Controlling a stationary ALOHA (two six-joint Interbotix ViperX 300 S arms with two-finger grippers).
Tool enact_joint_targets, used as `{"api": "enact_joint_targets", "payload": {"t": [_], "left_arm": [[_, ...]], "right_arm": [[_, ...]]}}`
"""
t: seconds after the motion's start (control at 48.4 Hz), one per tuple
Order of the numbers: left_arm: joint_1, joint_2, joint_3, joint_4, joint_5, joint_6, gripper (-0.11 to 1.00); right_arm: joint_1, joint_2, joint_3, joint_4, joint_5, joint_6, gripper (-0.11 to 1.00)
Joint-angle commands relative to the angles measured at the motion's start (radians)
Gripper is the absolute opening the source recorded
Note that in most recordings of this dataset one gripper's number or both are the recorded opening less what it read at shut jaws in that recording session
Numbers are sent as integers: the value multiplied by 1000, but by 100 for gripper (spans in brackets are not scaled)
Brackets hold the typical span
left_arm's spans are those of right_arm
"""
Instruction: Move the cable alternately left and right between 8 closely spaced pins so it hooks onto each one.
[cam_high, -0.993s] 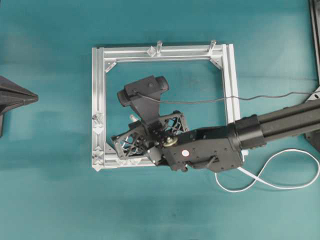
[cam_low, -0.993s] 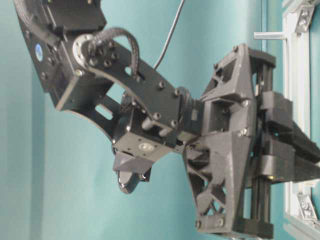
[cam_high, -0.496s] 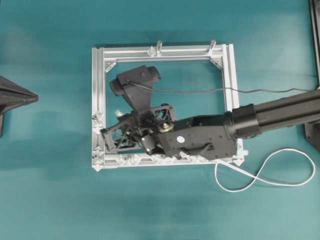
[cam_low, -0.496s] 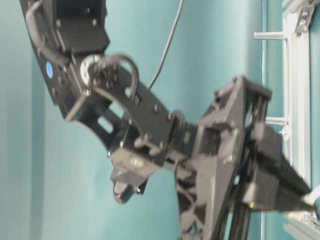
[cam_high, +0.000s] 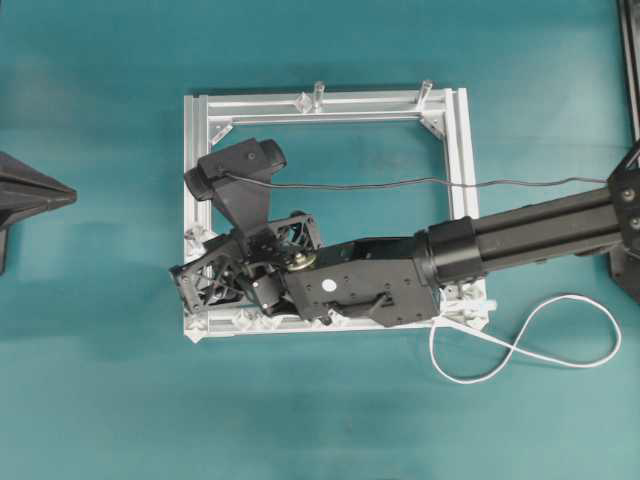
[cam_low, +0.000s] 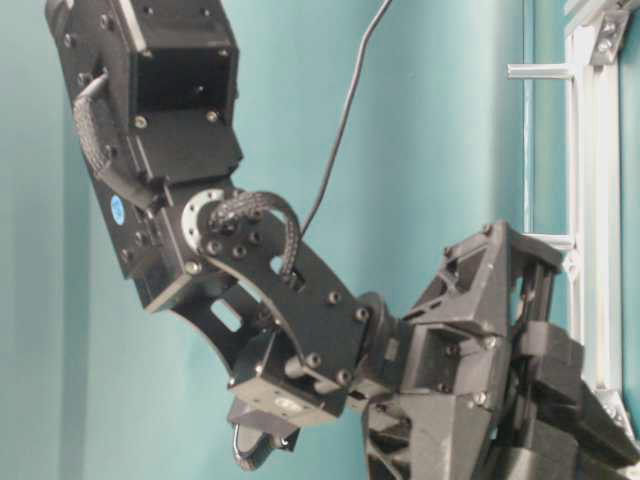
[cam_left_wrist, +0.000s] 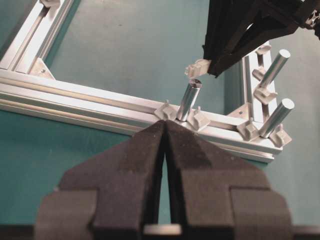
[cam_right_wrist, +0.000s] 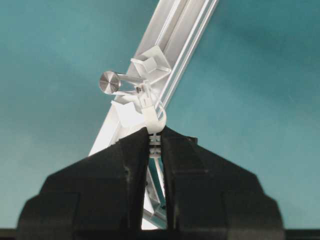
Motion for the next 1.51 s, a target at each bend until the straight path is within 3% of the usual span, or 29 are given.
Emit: {"api": "enact_joint_targets", "payload": {"t": [0.0,0.972,1.489], "left_arm": [[-2,8,-11,3,-9,-8,0],[-2,8,-11,5,-9,-8,0],[-3,8,-11,3,-9,-8,0]], "right_arm": [[5,-25,-26,2,-5,-3,9],[110,-25,-26,40,-6,6,9],[124,-25,-26,41,-6,8,9]]}}
